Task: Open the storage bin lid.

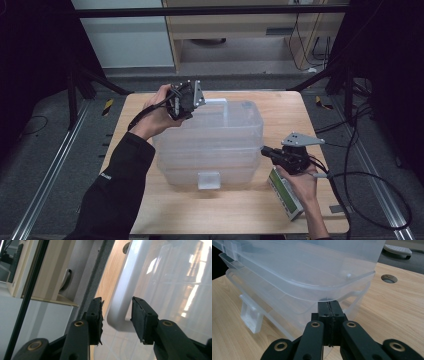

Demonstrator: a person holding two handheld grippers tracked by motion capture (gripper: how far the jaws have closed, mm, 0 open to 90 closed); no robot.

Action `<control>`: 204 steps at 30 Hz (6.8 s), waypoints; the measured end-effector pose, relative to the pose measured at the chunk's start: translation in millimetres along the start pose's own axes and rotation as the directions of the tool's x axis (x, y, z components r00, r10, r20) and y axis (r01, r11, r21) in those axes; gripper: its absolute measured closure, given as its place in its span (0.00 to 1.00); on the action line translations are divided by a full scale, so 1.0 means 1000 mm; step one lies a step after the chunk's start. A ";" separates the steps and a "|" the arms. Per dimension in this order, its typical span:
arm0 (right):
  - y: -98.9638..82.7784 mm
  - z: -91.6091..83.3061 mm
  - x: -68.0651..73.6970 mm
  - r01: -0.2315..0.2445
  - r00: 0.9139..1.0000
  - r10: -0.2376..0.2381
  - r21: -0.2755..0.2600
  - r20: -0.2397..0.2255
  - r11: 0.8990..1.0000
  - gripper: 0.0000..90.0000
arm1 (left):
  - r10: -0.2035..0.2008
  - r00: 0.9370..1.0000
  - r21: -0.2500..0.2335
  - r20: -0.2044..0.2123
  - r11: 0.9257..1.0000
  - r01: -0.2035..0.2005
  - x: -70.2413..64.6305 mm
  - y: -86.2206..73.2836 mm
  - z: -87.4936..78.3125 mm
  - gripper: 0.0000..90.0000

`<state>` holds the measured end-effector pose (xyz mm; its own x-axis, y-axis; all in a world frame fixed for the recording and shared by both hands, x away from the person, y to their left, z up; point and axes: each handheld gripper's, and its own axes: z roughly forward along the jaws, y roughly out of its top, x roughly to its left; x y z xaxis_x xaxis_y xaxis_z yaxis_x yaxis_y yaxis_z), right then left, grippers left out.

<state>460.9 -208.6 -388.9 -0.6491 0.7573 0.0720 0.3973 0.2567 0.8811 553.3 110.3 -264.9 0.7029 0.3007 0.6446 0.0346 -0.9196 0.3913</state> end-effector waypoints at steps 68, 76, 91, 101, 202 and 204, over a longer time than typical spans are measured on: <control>-0.002 0.000 0.004 0.023 1.000 -0.023 0.022 0.016 0.999 1.00 | -0.726 0.678 -0.203 0.116 0.651 0.731 -0.114 -0.204 -0.021 0.99; -0.003 0.001 0.004 0.023 1.000 -0.023 0.024 0.016 0.999 1.00 | -0.702 0.696 -0.226 0.147 0.662 0.715 -0.116 -0.190 -0.022 0.99; 0.002 0.000 0.000 0.001 1.000 -0.001 -0.013 0.010 1.000 1.00 | -0.693 0.705 -0.254 0.149 0.662 0.705 -0.110 -0.179 -0.026 0.99; 0.012 -0.002 -0.001 0.010 1.000 -0.009 -0.030 0.020 1.000 1.00 | -0.694 0.704 -0.265 0.149 0.658 0.705 -0.101 -0.172 -0.025 0.99; -0.011 0.029 -0.006 -0.028 0.999 0.025 0.163 0.020 0.986 0.87 | -0.745 0.666 -0.347 0.033 0.617 0.707 -0.082 -0.163 -0.016 0.77; -0.011 0.029 -0.006 -0.027 0.999 0.024 0.165 0.020 0.986 0.87 | -0.747 0.664 -0.351 0.031 0.614 0.707 -0.079 -0.162 -0.016 0.77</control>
<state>479.4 -198.5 -413.1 -0.6260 0.7753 0.0840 0.5162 0.3313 0.7898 480.6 239.3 -368.6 0.4633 0.8787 0.1152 0.2692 -0.2634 0.9264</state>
